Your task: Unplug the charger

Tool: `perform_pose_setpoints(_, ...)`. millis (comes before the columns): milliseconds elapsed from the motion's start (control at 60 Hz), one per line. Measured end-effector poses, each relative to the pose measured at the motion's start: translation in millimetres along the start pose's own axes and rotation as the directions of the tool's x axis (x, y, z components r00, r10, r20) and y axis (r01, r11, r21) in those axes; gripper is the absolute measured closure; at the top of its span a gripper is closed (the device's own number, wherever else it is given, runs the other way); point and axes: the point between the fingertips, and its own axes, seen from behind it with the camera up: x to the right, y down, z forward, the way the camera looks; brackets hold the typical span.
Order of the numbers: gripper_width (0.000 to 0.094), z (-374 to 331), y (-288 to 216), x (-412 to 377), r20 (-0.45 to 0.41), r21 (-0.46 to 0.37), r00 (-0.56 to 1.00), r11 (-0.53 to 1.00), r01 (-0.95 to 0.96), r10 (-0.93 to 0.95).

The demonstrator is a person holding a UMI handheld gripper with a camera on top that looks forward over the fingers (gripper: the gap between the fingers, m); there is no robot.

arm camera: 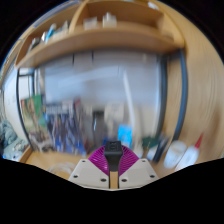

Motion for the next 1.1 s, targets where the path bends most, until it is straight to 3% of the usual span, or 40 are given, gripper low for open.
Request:
perform_pose_setpoints(50, 0.0845, -23, -67, 18, -0.03, 0.103, 0.999, 0.994, 0.037, -0.034)
perform_pose_setpoints(83, 0.0845, -31, -98, 33, -0.048, 0.128, 0.999, 0.991, 0.032, -0.026)
perform_pose_setpoints(183, 0.0845, -44, -124, 76, -0.102, 0.062, 0.995, 0.998, 0.0, 0.007)
perform_pose_setpoints(283, 0.0843, -44, -76, 119, -0.147, -0.094, 0.989, 0.996, 0.003, -0.017)
perform_pose_setpoints(400, 0.0844, -44, 23, 155, -0.166, -0.366, 0.985, 0.93, -0.03, -0.034)
perform_pose_setpoints(550, 0.0844, -49, 130, 177, -0.173, -0.567, 0.985, 0.819, -0.087, -0.015)
perform_pose_setpoints(750, 0.0833, -52, 216, 194, -0.149, -0.7, 0.988, 0.71, -0.081, -0.035)
perform_pose_setpoints(917, 0.0787, -43, 234, 194, -0.107, -0.734, 0.994, 0.676, -0.066, -0.02)
perform_pose_setpoints(1100, 0.0734, -30, 237, 192, -0.085, -0.718, 0.996, 0.694, -0.059, -0.003)
